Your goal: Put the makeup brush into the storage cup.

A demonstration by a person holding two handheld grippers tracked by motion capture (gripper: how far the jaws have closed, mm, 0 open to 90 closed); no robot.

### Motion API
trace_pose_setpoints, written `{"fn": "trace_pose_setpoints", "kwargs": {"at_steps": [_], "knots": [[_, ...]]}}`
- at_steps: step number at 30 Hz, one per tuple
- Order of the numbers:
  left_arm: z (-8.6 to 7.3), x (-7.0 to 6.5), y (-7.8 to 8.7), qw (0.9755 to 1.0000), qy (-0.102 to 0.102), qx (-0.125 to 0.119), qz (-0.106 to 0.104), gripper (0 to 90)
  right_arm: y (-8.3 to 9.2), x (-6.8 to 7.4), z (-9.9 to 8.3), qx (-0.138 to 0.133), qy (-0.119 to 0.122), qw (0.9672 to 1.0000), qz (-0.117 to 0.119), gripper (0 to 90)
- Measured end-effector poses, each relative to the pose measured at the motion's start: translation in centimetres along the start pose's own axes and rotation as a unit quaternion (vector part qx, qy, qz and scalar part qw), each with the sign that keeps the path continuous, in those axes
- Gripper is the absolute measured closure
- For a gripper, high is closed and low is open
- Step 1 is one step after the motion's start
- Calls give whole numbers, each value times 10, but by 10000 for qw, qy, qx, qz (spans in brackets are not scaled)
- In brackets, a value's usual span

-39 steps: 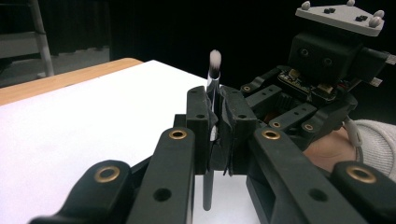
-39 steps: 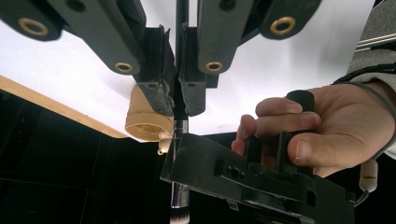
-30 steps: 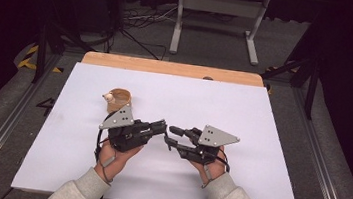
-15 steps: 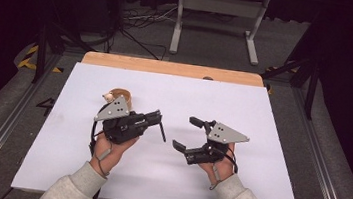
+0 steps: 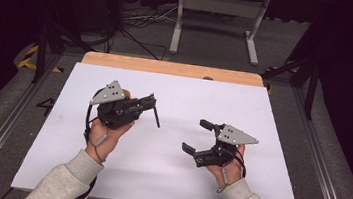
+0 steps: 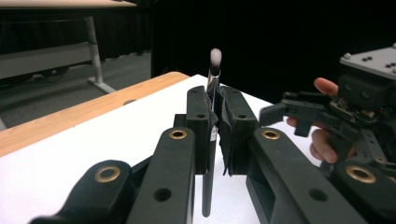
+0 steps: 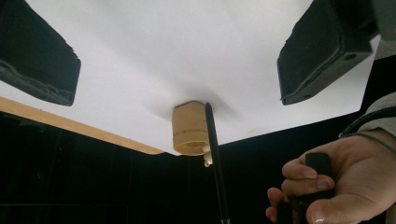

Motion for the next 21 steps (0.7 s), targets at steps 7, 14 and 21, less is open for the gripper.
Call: {"fn": "trace_pose_setpoints", "kwargs": {"at_steps": [7, 14, 21], "knots": [[5, 13, 3, 9997, 18, -22, 236, 835, 7, -5, -2, 24, 53, 9999, -150, 0], [10, 24, 7, 9977, 60, -64, 679, 835, 13, -10, -5, 68, 70, 9996, -266, 0], [11, 34, 13, 9937, 200, -146, 1093, 835, 15, -11, -6, 83, 97, 9995, -306, 0]]}}
Point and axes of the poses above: each handheld gripper's, and its own axes: y roughly backward along the jaws, z roughly out of its top, x roughly to its left, the point moved 1 cm from there along -y, roughly forward along the jaws, and after that the axes turned 6 degrees about -z, right-handed, at the moved point
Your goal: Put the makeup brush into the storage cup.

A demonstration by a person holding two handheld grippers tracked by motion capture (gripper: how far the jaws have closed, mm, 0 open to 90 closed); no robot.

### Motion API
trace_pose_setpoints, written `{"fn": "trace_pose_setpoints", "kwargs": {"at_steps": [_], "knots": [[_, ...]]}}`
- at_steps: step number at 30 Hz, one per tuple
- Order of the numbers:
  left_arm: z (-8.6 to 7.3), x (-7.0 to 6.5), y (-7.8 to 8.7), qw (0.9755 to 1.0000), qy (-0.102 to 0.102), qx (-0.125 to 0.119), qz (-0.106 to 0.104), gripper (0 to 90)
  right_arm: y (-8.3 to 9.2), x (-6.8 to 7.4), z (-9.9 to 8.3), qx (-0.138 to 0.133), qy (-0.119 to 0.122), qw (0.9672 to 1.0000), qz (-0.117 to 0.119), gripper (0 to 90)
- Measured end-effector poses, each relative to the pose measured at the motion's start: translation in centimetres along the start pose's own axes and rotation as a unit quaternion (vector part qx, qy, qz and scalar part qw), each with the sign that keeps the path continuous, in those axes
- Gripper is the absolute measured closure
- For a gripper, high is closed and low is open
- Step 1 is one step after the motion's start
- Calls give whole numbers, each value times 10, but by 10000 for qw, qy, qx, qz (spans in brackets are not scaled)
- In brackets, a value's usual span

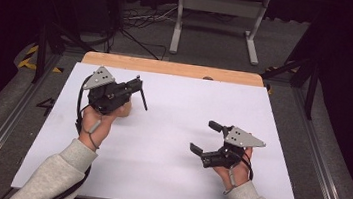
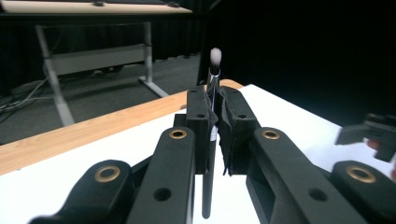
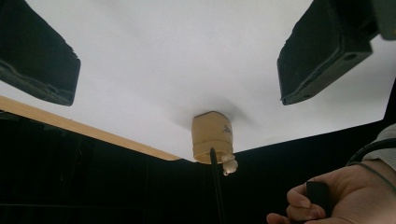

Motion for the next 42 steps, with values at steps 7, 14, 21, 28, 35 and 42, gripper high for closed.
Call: {"fn": "trace_pose_setpoints", "kwargs": {"at_steps": [7, 14, 21, 28, 35, 42], "knots": [[0, 10, 3, 9994, 13, -72, 328, 834, 0, 0, 0, 7, 17, 10000, -7, 0], [0, 18, 6, 9979, 113, -132, 629, 834, 0, -1, 0, -16, 15, 10000, -20, 0], [-2, 26, 7, 9949, 175, -122, 990, 834, 2, -1, 0, -51, -9, 10000, -21, 0], [-5, 32, 9, 9917, 238, -147, 1254, 833, 3, -2, 1, -98, -20, 9999, -27, 0], [-9, 39, 11, 9891, 259, -129, 1442, 833, 2, -1, 0, -84, -44, 10000, -18, 0], [-11, 41, 9, 9891, 275, -67, 1443, 833, 3, -2, 1, -96, -44, 9999, -10, 0]]}}
Point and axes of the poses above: each handheld gripper's, and its own axes: y roughly backward along the jaws, z roughly out of its top, x roughly to its left, the point moved 1 cm from there along -y, roughly forward along the jaws, and after that the axes turned 6 degrees about -z, right-handed, at the moved point
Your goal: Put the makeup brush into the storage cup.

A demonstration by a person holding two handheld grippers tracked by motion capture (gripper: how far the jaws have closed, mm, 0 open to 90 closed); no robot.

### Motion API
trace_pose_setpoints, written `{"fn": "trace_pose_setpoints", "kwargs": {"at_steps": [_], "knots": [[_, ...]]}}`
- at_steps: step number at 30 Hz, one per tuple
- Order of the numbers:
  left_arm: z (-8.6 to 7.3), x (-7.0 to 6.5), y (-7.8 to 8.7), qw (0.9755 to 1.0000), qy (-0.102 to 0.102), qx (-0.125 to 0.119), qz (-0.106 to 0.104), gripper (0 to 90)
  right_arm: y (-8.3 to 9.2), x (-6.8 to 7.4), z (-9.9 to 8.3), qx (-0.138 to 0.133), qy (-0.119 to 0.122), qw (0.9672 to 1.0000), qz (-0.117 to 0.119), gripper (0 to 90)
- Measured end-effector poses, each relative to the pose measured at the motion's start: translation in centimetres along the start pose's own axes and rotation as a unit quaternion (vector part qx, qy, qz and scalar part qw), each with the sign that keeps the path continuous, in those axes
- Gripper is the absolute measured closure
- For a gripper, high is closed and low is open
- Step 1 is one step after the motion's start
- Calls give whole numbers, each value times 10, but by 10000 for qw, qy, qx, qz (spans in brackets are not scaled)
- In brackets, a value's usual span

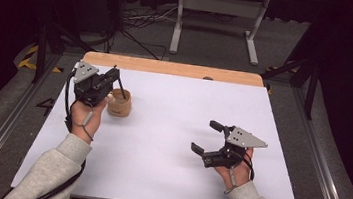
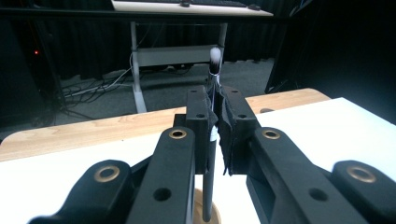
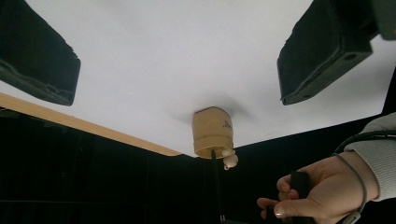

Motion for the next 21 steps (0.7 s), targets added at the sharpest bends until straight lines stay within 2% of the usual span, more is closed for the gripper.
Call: {"fn": "trace_pose_setpoints", "kwargs": {"at_steps": [7, 21], "knots": [[-7, 5, -4, 9999, 83, 113, 18, 833, 0, 0, 0, -9, -15, 10000, 16, 0], [-14, 4, -10, 9994, 24, 330, -30, 830, 0, 0, 0, -35, -90, 9999, 75, 0]]}}
Point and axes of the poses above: each handheld gripper's, and its own axes: y roughly backward along the jaws, z roughly out of its top, x roughly to its left, the point moved 1 cm from there along -y, roughly forward along the jaws, and after that the axes turned 6 degrees about -z, right-handed, at the moved point
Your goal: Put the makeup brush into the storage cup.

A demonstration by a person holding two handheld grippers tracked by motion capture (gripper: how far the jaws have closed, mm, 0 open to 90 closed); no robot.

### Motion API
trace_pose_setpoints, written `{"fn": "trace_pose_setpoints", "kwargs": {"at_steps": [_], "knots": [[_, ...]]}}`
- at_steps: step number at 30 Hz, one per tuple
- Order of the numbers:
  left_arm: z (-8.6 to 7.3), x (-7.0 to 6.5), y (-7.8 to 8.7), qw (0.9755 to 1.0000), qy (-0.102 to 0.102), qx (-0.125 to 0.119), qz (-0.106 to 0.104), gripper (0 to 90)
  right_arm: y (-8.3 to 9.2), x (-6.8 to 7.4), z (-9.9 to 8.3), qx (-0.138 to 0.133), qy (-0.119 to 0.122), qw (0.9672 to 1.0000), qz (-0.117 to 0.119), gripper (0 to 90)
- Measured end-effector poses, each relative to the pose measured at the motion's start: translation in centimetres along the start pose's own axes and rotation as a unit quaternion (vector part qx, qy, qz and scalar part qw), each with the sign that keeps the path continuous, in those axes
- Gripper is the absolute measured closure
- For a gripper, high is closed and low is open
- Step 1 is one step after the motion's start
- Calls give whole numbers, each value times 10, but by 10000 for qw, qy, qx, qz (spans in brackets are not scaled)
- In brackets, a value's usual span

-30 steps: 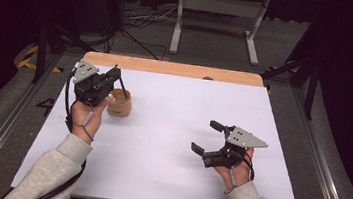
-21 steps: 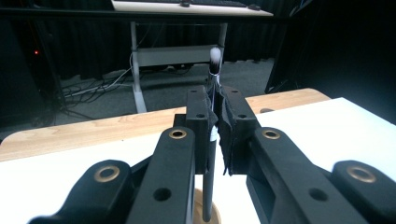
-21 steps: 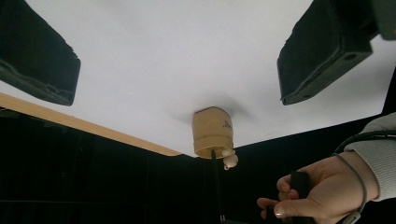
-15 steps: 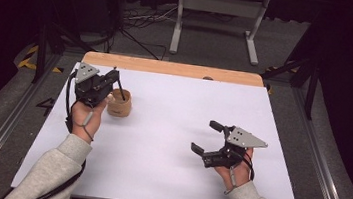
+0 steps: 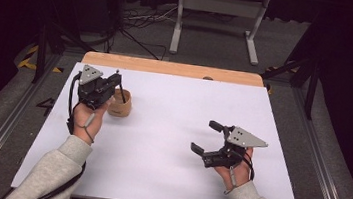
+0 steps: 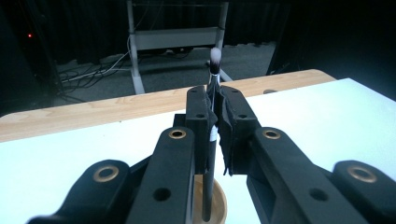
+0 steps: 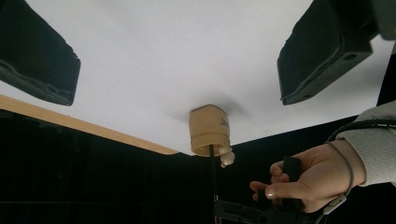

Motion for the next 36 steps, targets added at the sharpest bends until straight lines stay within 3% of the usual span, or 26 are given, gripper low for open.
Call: {"fn": "trace_pose_setpoints", "kwargs": {"at_steps": [7, 9, 14, 15, 18, 22, 29, 36], "knots": [[-3, 2, -1, 10000, -32, -9, 46, 817, 1, -1, 0, -6, -4, 10000, -15, 0], [-3, 2, -1, 10000, -26, -46, 5, 760, 1, -1, 0, -7, -13, 10000, -13, 0], [-2, 6, 5, 9998, 14, -183, -55, 507, 2, -1, 1, -29, -57, 10000, -7, 0], [-1, 8, 7, 9997, 38, -240, -70, 507, 2, -1, 1, -36, -56, 10000, -6, 0], [1, 12, 14, 9992, 63, -375, -91, 317, 2, -1, 1, -41, -53, 10000, -4, 0], [1, 16, 22, 9987, 30, -475, -163, 234, 2, -2, 1, -44, -63, 10000, -16, 0], [1, 19, 43, 9971, -35, -672, -356, 141, 4, -4, 3, -59, -47, 10000, -53, 0], [-7, 16, 64, 9956, -127, -697, -618, 106, 6, -6, 4, -80, -26, 9999, -80, 0]]}}
Point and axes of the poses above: each handheld gripper's, and its own axes: y roughly backward along the jaws, z roughly out of its top, x roughly to its left, the point moved 1 cm from there along -y, roughly forward along the jaws, and after that the axes turned 6 degrees about -z, right-handed, at the moved point
